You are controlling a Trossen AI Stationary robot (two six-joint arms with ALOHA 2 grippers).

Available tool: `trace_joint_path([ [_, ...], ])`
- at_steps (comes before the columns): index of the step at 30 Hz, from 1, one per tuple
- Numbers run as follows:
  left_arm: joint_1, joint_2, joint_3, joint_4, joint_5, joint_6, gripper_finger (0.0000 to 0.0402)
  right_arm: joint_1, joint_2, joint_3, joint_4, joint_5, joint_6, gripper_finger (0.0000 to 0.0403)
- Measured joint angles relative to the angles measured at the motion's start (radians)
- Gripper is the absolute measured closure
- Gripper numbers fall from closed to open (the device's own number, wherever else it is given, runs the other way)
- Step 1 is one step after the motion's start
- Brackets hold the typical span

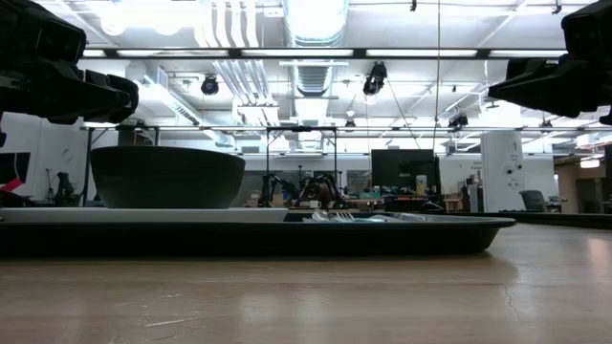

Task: Set up tray
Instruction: Return to Home Position

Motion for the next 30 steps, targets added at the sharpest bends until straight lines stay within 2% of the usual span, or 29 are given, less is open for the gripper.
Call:
trace_joint_path([
  [15, 0.0, 0.0, 0.0, 0.0, 0.0, 0.0, 0.0379, 0.0, 0.0, 0.0, 0.0, 0.0, 0.0, 0.0335],
  [30, 0.0, 0.0, 0.0, 0.0, 0.0, 0.0, 0.0379, 0.0, 0.0, 0.0, 0.0, 0.0, 0.0, 0.0322],
])
